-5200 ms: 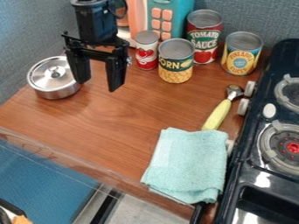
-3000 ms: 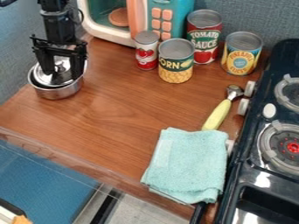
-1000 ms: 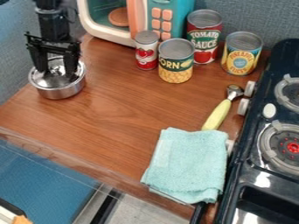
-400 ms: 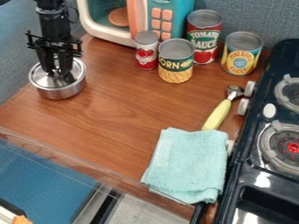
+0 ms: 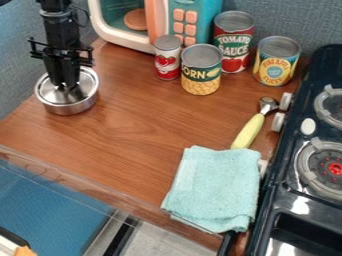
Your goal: Remove the silver pot lid and put it on the top right of the blue cloth
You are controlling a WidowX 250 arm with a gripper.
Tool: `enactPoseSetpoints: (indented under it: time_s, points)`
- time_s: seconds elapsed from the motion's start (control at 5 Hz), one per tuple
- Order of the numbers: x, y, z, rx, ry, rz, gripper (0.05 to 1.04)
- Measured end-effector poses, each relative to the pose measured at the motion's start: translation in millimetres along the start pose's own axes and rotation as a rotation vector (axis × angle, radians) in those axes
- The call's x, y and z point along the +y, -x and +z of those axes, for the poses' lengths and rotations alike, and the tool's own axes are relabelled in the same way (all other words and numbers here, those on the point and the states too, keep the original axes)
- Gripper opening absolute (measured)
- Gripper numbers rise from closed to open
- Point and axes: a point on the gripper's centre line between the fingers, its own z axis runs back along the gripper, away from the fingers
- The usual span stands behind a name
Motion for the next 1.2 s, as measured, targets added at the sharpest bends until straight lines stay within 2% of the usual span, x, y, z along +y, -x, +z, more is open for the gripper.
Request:
enactPoseSetpoints:
  time_s: [0.4, 0.6, 0.8, 1.2]
  points:
    - [-11, 9, 41, -0.053, 0.045, -0.035, 0.278]
    - [-18, 18, 53, -0.075, 0.04, -0.054, 0.278]
    - [-37, 26, 52, -0.057, 0.045, -0.085, 0.278]
    - [-95, 46, 43, -0.024, 0.033, -0.185, 0.278]
